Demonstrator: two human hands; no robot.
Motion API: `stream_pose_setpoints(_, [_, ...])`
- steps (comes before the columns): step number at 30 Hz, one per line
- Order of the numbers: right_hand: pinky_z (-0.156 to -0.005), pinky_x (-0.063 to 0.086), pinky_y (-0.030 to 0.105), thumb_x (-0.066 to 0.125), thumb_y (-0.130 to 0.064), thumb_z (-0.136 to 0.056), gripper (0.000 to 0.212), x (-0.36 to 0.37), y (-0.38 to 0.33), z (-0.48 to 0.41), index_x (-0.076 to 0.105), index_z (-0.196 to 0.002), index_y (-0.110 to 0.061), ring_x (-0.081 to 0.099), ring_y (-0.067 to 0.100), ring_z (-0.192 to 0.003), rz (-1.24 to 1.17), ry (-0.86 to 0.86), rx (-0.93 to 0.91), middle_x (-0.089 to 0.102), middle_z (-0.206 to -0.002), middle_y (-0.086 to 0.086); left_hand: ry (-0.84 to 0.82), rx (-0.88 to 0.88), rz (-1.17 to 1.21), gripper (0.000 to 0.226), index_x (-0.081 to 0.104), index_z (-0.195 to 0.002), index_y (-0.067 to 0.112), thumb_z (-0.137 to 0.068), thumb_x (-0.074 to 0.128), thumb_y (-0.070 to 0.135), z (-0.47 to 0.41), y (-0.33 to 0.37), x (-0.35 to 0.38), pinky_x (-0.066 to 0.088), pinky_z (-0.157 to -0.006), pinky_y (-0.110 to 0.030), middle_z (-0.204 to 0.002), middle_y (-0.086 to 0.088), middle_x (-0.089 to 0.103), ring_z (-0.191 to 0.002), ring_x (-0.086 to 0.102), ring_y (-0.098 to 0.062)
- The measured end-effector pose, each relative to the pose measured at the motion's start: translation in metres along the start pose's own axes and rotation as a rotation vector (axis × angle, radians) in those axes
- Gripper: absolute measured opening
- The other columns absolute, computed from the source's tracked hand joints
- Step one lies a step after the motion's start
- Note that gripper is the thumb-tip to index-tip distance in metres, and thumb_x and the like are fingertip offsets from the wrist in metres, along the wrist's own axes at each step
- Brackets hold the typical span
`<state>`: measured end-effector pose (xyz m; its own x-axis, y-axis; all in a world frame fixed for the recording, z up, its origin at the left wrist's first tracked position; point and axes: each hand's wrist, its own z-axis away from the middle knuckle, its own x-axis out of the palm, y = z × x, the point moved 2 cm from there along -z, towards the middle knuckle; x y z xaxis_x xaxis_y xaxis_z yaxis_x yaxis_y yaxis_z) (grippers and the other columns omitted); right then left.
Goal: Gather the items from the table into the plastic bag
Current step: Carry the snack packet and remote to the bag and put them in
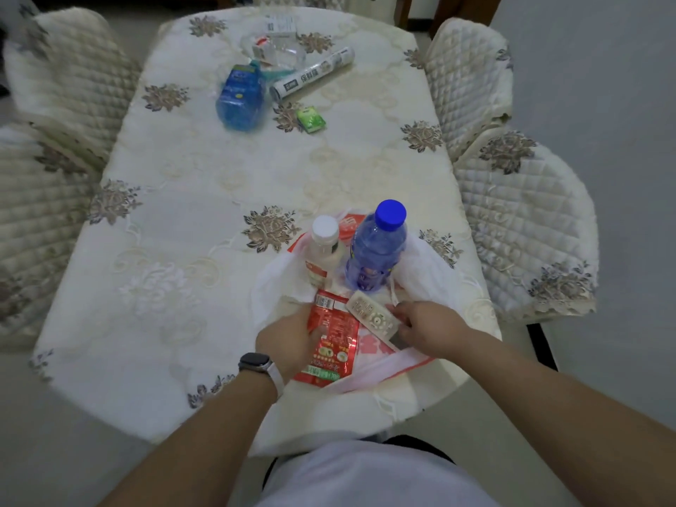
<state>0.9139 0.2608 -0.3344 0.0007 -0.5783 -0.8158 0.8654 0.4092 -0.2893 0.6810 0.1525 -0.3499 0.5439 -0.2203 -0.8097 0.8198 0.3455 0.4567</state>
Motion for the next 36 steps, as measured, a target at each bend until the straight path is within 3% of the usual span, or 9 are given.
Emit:
stream_pose_setpoints(3, [-0.071, 0.045, 0.031, 0.055, -0.034, -0.086, 0.034, 0.005, 0.007, 0.001, 0.06, -0.116, -0.019, 0.061, 0.029, -0.102, 0.061, -0.045, -0.002, 0.066, -0.107, 0.009, -0.011, -0.04, -0.116, 0.046, 0.046, -0.133, 0.029, -0.098, 0.037, 0.057, 0.011, 0.002, -0.005, 0.047, -0.071, -0.028, -0.111, 0.003, 0.069, -0.092, 0.068, -0.02])
stream_pose_setpoints(5, [-0.071, 0.046, 0.032, 0.051, -0.036, -0.088, 0.028, 0.006, 0.008, 0.004, 0.059, -0.106, -0.016, 0.061, 0.031, -0.1, 0.121, -0.037, -0.043, 0.066, -0.104, 0.01, -0.024, -0.096, -0.193, 0.043, 0.05, -0.122, 0.025, -0.097, 0.038, 0.059, 0.021, 0.003, -0.009, 0.049, -0.071, -0.029, -0.108, 0.002, 0.07, -0.091, 0.067, -0.02])
stream_pose_setpoints(9, [-0.067, 0.04, 0.03, 0.044, -0.042, -0.091, 0.031, 0.006, 0.012, 0.011, 0.059, -0.105, -0.018, 0.061, 0.029, -0.1, 0.208, 0.015, -0.115, 0.066, -0.106, 0.008, 0.02, -0.227, -0.298, 0.047, 0.063, -0.105, 0.022, -0.089, 0.048, 0.064, 0.042, 0.006, -0.028, 0.051, -0.071, -0.03, -0.099, 0.003, 0.07, -0.088, 0.065, -0.018])
stream_pose_setpoints(12, [-0.067, 0.039, 0.03, 0.044, -0.039, -0.092, 0.03, 0.002, 0.012, 0.014, 0.06, -0.103, -0.016, 0.06, 0.028, -0.099, 0.225, 0.011, -0.173, 0.065, -0.105, 0.008, 0.164, -0.255, -0.268, 0.03, 0.069, -0.095, 0.025, -0.091, 0.055, 0.051, 0.059, 0.012, -0.045, 0.048, -0.064, -0.027, -0.089, 0.003, 0.071, -0.082, 0.065, -0.019])
stream_pose_setpoints(16, [-0.066, 0.04, 0.03, 0.048, -0.037, -0.091, 0.028, -0.004, 0.005, 0.019, 0.061, -0.107, -0.018, 0.061, 0.028, -0.096, 0.199, 0.01, -0.263, 0.065, -0.105, 0.007, 0.558, -0.286, 0.002, 0.014, 0.063, -0.088, 0.022, -0.095, 0.059, 0.033, 0.089, 0.018, -0.061, 0.032, -0.051, -0.025, -0.071, 0.006, 0.059, -0.067, 0.058, -0.02])
stream_pose_setpoints(20, [-0.07, 0.047, 0.032, 0.048, -0.041, -0.091, 0.032, -0.001, -0.008, 0.027, 0.062, -0.111, -0.02, 0.062, 0.027, -0.097, 0.125, 0.042, -0.351, 0.065, -0.108, 0.005, 0.556, -0.27, -0.018, 0.016, 0.057, -0.078, 0.023, -0.093, 0.062, 0.028, 0.108, 0.015, -0.047, 0.031, -0.052, -0.024, -0.063, 0.01, 0.051, -0.059, 0.049, -0.008])
stream_pose_setpoints(26, [-0.068, 0.043, 0.032, 0.046, -0.039, -0.092, 0.029, 0.002, -0.042, 0.043, 0.061, -0.104, -0.019, 0.057, 0.025, -0.093, 0.139, 0.169, -0.581, 0.06, -0.097, 0.003, 0.491, -0.25, -0.014, 0.004, 0.067, -0.087, 0.02, -0.088, 0.068, 0.023, 0.128, 0.013, -0.019, 0.049, -0.07, -0.034, -0.081, 0.007, 0.06, -0.078, 0.062, -0.019])
stream_pose_setpoints(32, [-0.075, 0.049, 0.041, 0.037, -0.047, -0.09, 0.041, 0.004, -0.097, 0.053, 0.064, -0.101, -0.018, 0.056, 0.024, -0.087, 0.194, 0.244, -0.775, 0.062, -0.095, 0.001, 0.506, -0.138, -0.047, 0.041, 0.069, -0.106, 0.013, -0.084, 0.049, 0.041, 0.16, -0.004, -0.023, 0.054, -0.083, -0.035, -0.109, -0.002, 0.068, -0.098, 0.064, -0.022])
stream_pose_setpoints(36, [-0.08, 0.048, 0.041, 0.037, -0.049, -0.09, 0.046, 0.01, -0.145, 0.056, 0.064, -0.108, -0.016, 0.057, 0.025, -0.095, 0.264, 0.288, -0.825, 0.063, -0.104, 0.003, 0.547, -0.099, -0.073, 0.047, 0.067, -0.118, 0.012, -0.086, 0.05, 0.042, 0.18, -0.039, -0.036, 0.05, -0.097, -0.038, -0.127, -0.006, 0.064, -0.115, 0.06, -0.024])
